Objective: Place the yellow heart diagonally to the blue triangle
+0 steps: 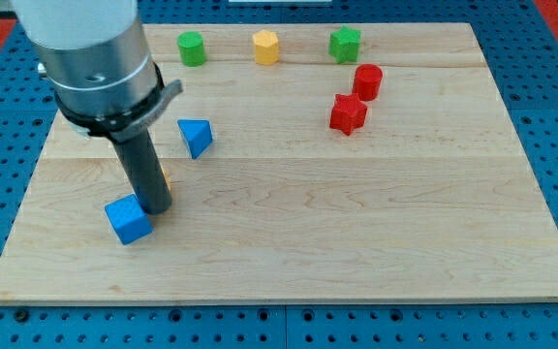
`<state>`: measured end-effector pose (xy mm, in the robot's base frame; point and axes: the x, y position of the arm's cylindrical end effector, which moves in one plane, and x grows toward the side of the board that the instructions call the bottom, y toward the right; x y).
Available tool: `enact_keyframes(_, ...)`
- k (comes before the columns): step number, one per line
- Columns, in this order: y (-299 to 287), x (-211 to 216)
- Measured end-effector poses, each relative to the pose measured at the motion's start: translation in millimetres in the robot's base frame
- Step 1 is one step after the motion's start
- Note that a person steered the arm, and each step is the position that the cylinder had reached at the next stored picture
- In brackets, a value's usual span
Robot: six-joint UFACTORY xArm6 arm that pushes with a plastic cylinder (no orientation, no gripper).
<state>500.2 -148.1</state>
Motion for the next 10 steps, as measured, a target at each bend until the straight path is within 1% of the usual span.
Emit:
enact_keyframes(1,-61,-21)
enact_keyframes(2,-74,-64)
enact_keyframes(3,-63,-89)
enact_keyframes(5,-66,6)
enact_keyframes(6,-18,7)
enact_keyframes(7,-9,-16)
enact_keyframes(8,-29,-42)
enact_keyframes(10,-60,-51)
